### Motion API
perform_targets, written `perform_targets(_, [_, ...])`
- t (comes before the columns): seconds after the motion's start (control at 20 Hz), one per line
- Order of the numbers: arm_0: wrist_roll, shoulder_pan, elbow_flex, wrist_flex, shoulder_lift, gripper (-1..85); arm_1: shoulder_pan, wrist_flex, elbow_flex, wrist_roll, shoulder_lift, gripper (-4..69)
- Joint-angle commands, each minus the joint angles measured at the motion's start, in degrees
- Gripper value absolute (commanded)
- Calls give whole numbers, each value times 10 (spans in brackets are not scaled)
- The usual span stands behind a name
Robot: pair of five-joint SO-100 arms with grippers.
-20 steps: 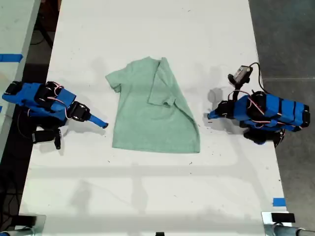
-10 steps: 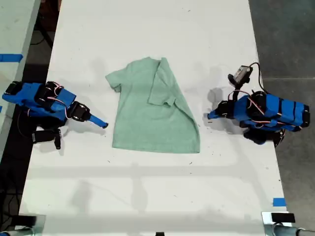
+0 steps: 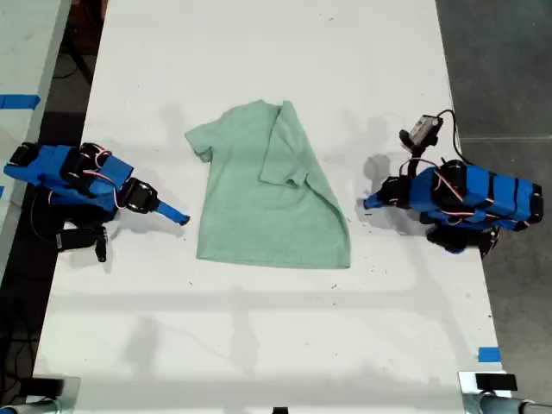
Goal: Fold t shirt
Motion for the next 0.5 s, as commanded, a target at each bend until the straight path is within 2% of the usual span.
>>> perform_targets(0.0, [5,-2,4,1,4,101,1,4,32,0,8,-5])
perform_targets(0.45, [5,-2,4,1,4,101,-3,4,32,-2,8,-6])
